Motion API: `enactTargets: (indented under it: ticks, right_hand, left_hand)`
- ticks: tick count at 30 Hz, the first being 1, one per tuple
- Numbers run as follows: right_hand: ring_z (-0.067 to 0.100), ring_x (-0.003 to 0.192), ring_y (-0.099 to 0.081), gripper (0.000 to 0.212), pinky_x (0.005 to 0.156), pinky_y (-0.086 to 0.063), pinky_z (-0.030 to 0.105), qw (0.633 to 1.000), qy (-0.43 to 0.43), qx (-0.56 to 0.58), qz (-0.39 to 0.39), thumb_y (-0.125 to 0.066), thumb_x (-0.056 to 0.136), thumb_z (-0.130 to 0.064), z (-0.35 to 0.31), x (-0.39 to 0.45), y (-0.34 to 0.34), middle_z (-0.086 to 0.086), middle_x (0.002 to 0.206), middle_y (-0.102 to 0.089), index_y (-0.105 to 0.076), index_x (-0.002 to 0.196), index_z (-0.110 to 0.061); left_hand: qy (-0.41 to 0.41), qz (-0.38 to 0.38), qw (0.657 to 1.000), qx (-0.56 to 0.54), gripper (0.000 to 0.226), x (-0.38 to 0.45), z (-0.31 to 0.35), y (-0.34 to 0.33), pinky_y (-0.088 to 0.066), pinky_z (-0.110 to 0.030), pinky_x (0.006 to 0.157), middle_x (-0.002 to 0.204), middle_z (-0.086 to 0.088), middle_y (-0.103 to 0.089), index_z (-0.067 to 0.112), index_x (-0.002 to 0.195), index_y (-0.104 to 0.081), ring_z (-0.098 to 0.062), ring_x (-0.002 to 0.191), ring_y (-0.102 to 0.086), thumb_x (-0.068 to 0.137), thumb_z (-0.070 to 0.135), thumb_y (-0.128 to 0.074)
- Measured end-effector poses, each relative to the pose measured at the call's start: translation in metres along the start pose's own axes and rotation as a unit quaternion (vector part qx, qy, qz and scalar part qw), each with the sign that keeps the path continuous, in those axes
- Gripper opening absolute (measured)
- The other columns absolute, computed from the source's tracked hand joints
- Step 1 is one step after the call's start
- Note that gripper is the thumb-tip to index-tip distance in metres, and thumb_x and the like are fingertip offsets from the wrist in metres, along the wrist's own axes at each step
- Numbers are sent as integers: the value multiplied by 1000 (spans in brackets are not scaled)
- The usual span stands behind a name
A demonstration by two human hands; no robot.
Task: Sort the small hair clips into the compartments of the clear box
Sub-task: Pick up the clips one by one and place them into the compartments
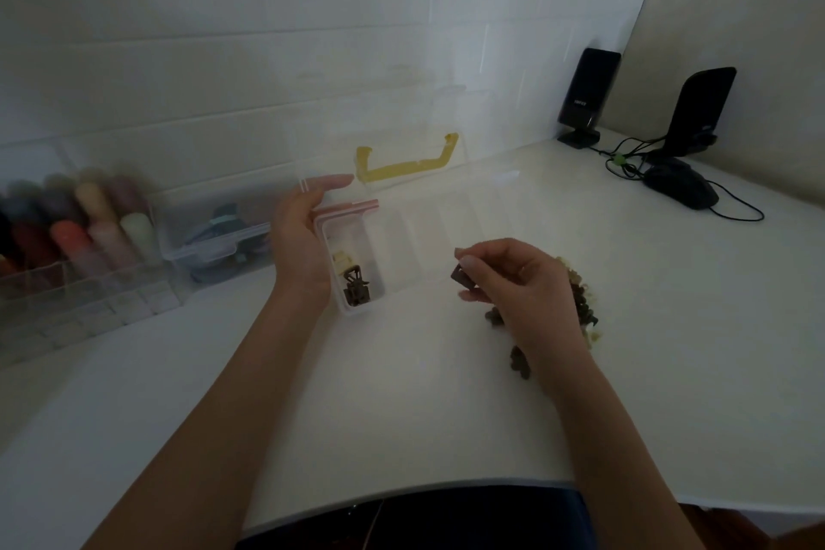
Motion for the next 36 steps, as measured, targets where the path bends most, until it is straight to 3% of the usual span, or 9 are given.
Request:
enactTargets:
  ticks: [7,11,14,19,22,27,30,32,36]
  right_hand:
    - [17,85,-69,17,75,-56,25,995,10,92,-23,-59,87,6,-3,0,-8,9,89,-72,-70,97,-2]
    - [11,94,-67,12,78,-54,26,986,164,-21,-29,-69,80,2,-13,-6,-31,1,96,-71,-67,86,-8]
    - [4,109,-54,10,92,-42,21,932,262,-241,-62,-70,81,-8,-6,-6,-46,-6,112,-66,-67,87,-15]
    - [5,114,-47,9,94,-30,6,940,243,-241,7,-69,82,-9,-1,-5,-28,-6,114,-61,-68,87,-17]
    - [6,111,-44,8,94,-33,13,927,260,-266,44,-70,82,-13,-2,-5,-18,-6,112,-60,-70,87,-20]
    - [20,124,-31,16,90,-26,36,814,290,-503,-14,-67,78,-26,-12,-1,-41,0,140,-49,-73,92,-30]
    - [25,144,4,25,109,-3,48,750,225,-612,-108,-55,91,-32,-18,6,-55,2,159,-4,-64,114,-36]
    - [28,141,25,28,108,12,62,710,186,-665,-138,-49,95,-36,-19,12,-60,1,158,16,-57,121,-41]
    - [31,138,32,16,100,16,72,685,145,-698,-149,-55,91,-31,-18,13,-70,2,154,26,-67,98,-38]
  left_hand:
    - [7,-22,999,32,23,-1,-7,-1,-44,-56,101,117,-31,-59,14,81,-76,-50,115,-55,82,23,-55]
    - [-4,-35,999,40,25,-2,-9,-3,-37,-63,106,122,-31,-57,15,83,-78,-49,120,-52,73,32,-62]
    - [-10,-39,998,40,30,-1,-11,-2,-35,-64,107,127,-35,-52,15,84,-78,-48,122,-51,70,36,-62]
    - [-2,-59,997,44,30,2,-13,2,-35,-65,107,125,-34,-57,14,88,-77,-48,120,-53,76,35,-59]
    - [-6,-57,997,47,31,0,-12,1,-37,-64,107,126,-33,-56,14,87,-76,-47,121,-53,74,36,-59]
    - [-20,-78,996,41,28,-5,-8,-6,-39,-67,103,125,-36,-55,15,81,-75,-50,118,-54,70,35,-60]
    - [-23,-72,996,43,29,-4,-8,-5,-41,-65,101,124,-33,-58,16,80,-76,-48,117,-56,68,36,-61]
    - [-24,-69,996,44,30,-2,-9,-5,-41,-66,101,123,-33,-58,15,81,-76,-48,116,-57,68,36,-60]
    - [-41,-54,996,49,26,-1,-6,-4,-41,-65,102,120,-33,-59,18,77,-77,-48,115,-56,67,35,-59]
Point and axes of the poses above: each hand's wrist, its own x-axis towards the middle knuckle, its own y-axis out of the back of the hand, z = x × y, the point moved 4 cm from there along x, towards the middle knuckle
